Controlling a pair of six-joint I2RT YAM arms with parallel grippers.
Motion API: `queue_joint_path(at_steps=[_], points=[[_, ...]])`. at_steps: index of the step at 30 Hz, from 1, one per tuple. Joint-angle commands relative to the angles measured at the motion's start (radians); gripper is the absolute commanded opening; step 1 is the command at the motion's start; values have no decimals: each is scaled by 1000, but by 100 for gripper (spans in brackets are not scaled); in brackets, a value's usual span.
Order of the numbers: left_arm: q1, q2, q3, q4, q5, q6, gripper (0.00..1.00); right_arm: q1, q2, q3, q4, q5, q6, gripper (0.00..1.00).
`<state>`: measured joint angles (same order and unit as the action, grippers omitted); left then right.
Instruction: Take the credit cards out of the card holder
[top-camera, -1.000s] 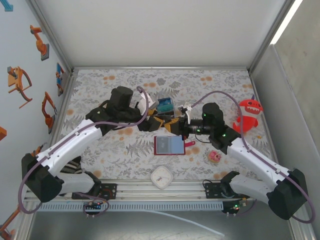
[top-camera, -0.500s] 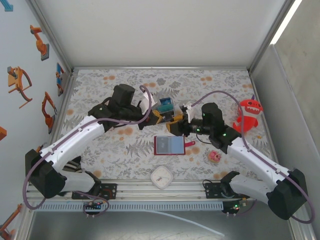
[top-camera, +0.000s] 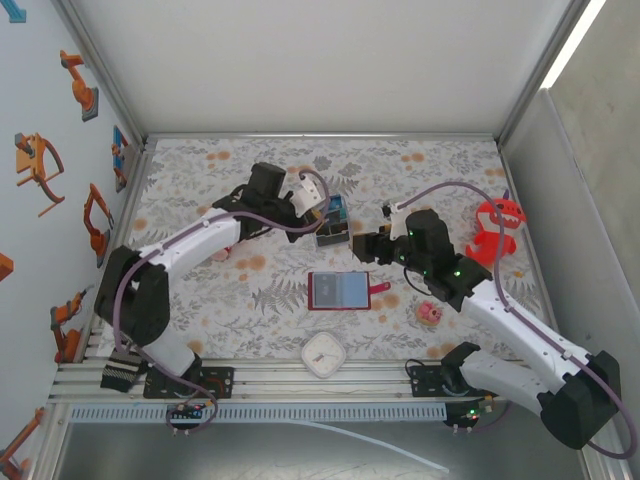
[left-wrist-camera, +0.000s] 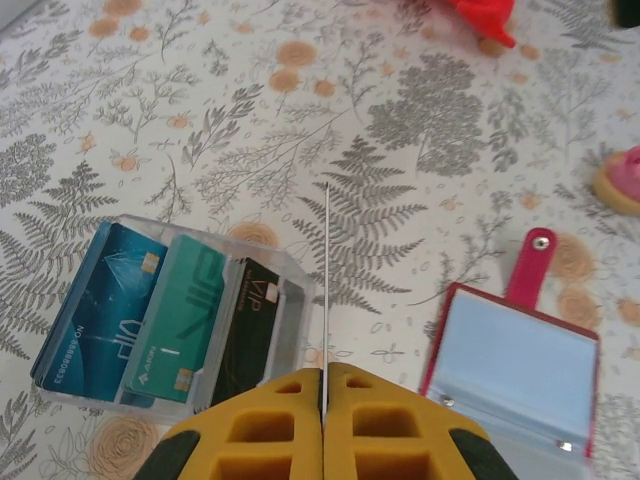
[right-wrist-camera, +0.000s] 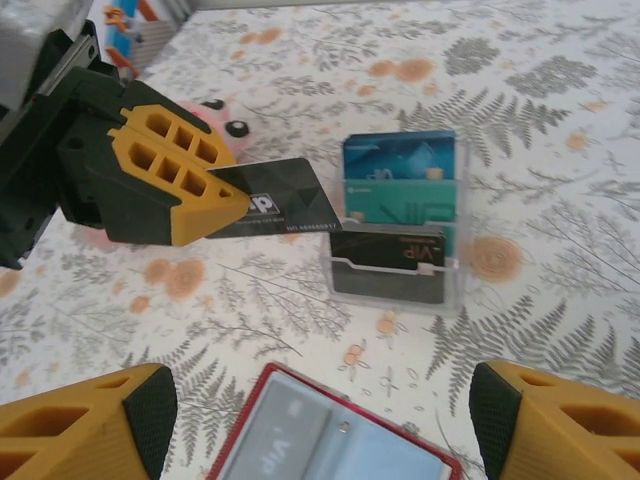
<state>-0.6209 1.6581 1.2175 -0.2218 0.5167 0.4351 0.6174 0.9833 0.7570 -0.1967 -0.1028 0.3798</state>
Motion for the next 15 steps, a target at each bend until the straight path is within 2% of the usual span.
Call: queue_joint_path(at_steps=[1,15], points=[[10,60,86,11,46,51,0,1,-7,30,-40,81,34,77],[11,270,240,-65,91,29,0,1,-14,23,-28,106,34,76]])
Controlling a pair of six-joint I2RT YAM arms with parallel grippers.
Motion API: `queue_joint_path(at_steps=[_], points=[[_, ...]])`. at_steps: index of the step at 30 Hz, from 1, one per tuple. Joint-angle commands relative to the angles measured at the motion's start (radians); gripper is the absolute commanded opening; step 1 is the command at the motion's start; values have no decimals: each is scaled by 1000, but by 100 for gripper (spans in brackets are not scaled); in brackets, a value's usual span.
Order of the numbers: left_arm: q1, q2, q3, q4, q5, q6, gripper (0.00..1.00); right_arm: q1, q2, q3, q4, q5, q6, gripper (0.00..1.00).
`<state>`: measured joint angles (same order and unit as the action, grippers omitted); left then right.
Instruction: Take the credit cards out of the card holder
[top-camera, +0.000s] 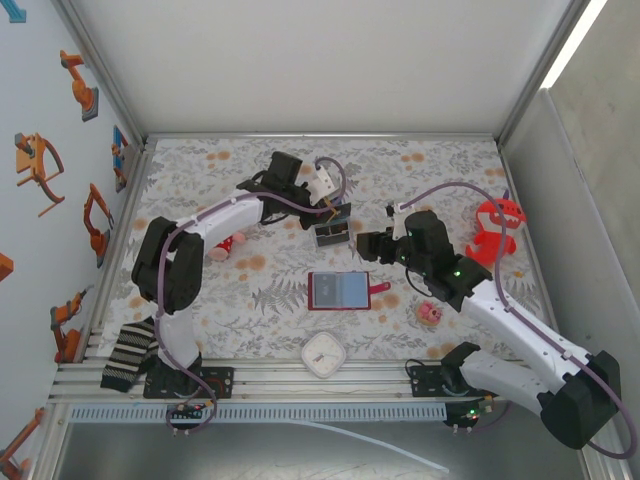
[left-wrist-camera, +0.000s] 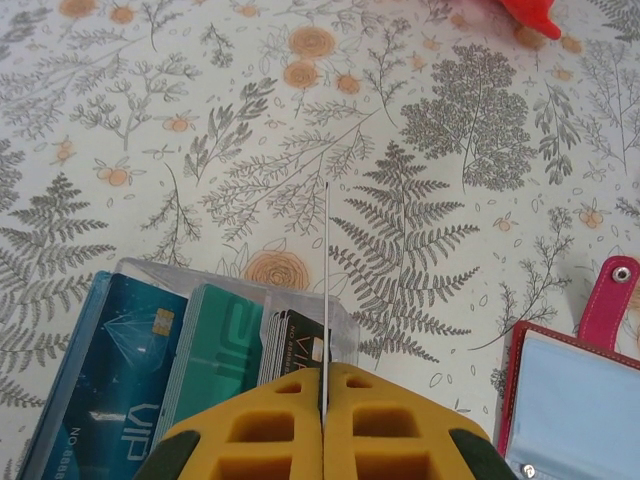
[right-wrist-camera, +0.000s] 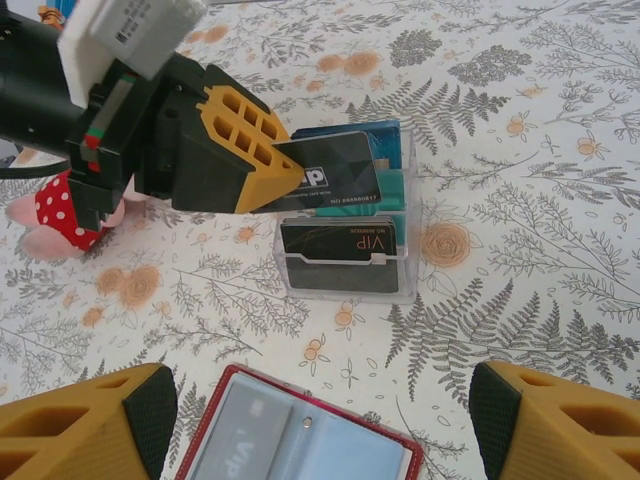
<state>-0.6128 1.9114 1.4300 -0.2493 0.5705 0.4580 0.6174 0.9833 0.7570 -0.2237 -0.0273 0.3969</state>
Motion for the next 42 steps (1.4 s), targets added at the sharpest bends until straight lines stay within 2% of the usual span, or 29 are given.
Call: queue_joint_path(at_steps=[1,8,18,37,39,40,42], points=[[2,23,30,-40,36,4,0,1,-15,22,-2,33,17,77],[4,85,85,-107,37,-28,0,1,-17,21,-1,40,17,76],[4,131,105,-115,8,-57,0,1,-24,21,-8,41,16,76],[19,179,117,-121,-29,-8,0,1,-27,15,0,38,16,76],[19,181,124,-136,-31,-4,6,1,-27,13,1,36,16,76],[18,180,125,-141,-30,-1,15,1,-26,13,1,35,16,76],[18,172,121,-142,-27,0,20,1,-26,13,1,34,14,76]])
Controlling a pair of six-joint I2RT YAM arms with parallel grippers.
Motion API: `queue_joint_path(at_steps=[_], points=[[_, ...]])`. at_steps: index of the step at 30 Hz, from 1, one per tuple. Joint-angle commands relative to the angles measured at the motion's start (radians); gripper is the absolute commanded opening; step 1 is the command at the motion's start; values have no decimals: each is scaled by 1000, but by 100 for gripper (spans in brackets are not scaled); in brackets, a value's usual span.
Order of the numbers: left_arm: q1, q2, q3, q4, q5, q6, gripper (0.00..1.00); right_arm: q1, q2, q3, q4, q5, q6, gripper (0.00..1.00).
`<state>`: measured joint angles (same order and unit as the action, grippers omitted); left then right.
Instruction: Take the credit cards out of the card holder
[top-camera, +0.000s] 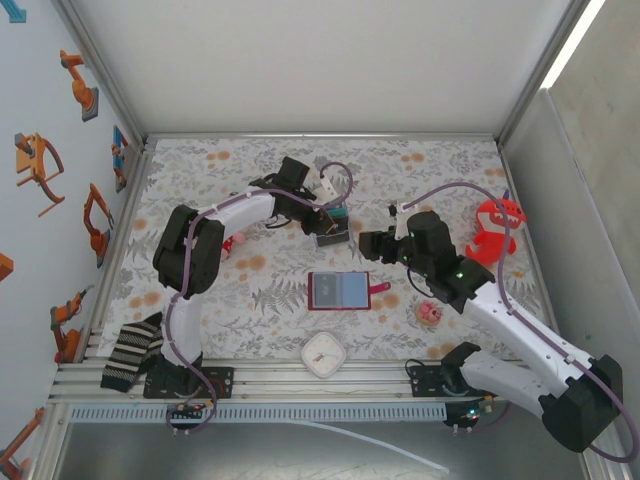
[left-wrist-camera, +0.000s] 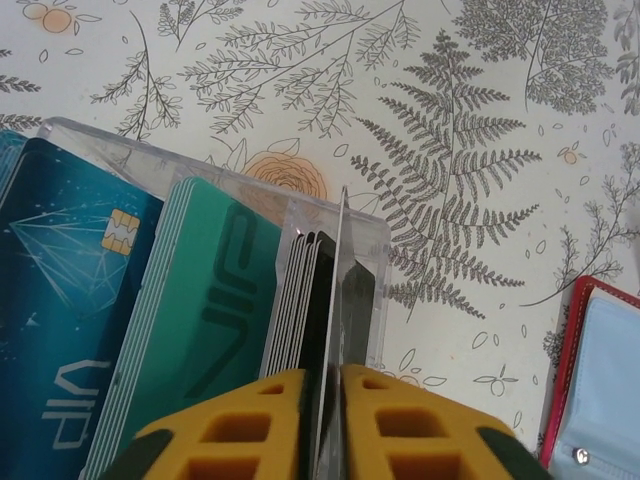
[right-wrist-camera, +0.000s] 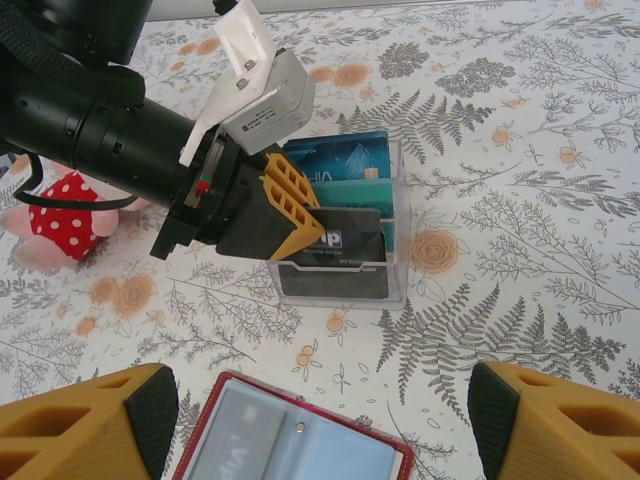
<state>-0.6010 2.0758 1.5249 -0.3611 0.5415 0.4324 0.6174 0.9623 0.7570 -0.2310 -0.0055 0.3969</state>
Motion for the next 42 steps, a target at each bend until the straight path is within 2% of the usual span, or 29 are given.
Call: queue_joint_path(at_steps=[1,4,8,12,15,21,26,35,42], points=[[5,0,22,-31,3,25,20,2,-5,12,8,12,15,76],[0,-26,12,-31,3,24,23,1,-5,11,6,13,18,75],[-11,-76,-14,-25,-3,19,24,1,4,13,-5,13,29,69],[-20,-152,-64,7,-22,-10,40,1,28,16,-24,5,56,62],[-23,-232,-134,75,-51,-65,57,1,50,17,-34,-8,83,61],[-24,-431,-327,221,-158,-186,79,11,134,55,-90,-34,135,58],[-25,-604,-531,401,-228,-349,98,51,212,77,-96,-32,161,58],[-25,-848,-821,631,-417,-567,97,172,394,173,-140,23,172,57],[-25,-1045,-1012,723,-619,-675,97,279,560,310,-277,123,172,54]])
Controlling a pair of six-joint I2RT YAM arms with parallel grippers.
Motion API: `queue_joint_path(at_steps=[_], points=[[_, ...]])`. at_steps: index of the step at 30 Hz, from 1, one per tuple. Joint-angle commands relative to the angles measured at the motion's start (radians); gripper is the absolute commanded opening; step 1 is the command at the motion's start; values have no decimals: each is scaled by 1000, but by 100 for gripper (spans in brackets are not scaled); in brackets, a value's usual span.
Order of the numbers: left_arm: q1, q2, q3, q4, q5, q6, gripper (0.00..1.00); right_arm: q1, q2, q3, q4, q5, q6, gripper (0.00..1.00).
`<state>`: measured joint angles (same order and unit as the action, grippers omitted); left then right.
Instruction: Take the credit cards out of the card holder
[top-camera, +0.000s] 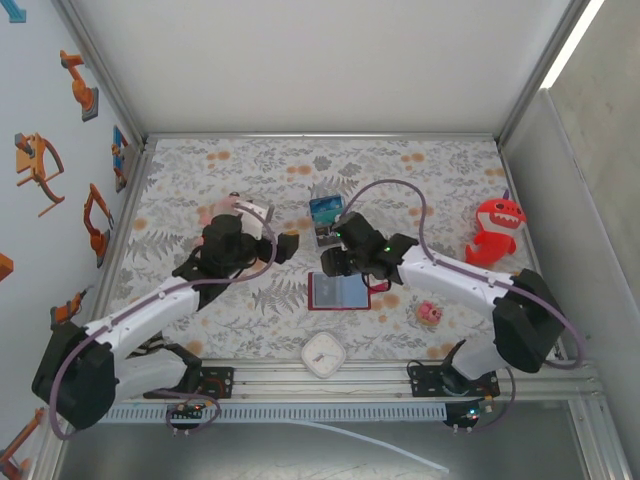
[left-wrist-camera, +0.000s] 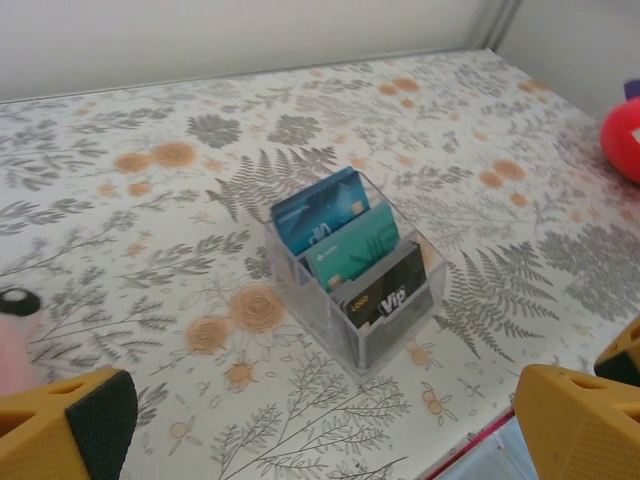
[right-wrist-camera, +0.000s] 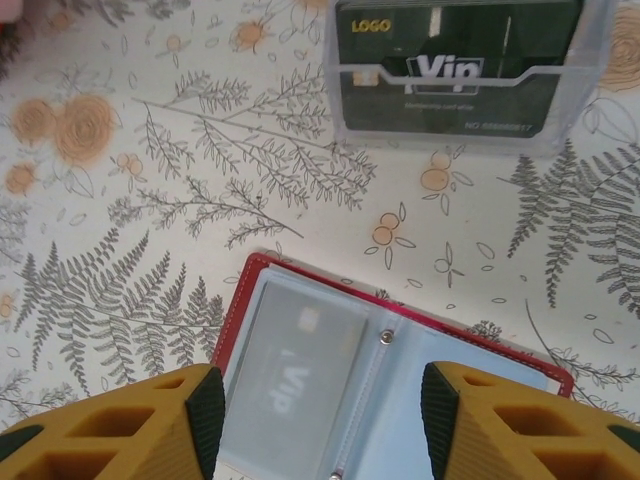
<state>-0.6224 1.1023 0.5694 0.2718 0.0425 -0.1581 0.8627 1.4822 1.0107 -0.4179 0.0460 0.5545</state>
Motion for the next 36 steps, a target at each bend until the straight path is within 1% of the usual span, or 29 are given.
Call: queue_joint_path(at_steps=[1,5,10,13,17,20,26,31,36], points=[[-5,-97,-82,102,-147,-99,97,44,56,68,-102,79,16,54],[-5,-202,-156,78,-253,-147,97,80,121,115,-131,83,23,51],[-2,-311,-200,-1,-362,-198,97,111,193,150,-132,44,34,48],[1,-363,-224,-29,-390,-222,97,125,236,166,-137,24,39,46],[2,-423,-260,-46,-437,-279,97,141,274,179,-153,15,48,41],[3,-459,-278,-60,-479,-315,97,146,291,179,-157,7,52,40],[4,-484,-264,-111,-502,-304,97,154,310,180,-172,7,66,40],[4,-470,-256,-123,-494,-311,97,162,323,172,-173,4,83,42],[4,-451,-253,-116,-487,-312,97,165,335,169,-177,11,90,47]])
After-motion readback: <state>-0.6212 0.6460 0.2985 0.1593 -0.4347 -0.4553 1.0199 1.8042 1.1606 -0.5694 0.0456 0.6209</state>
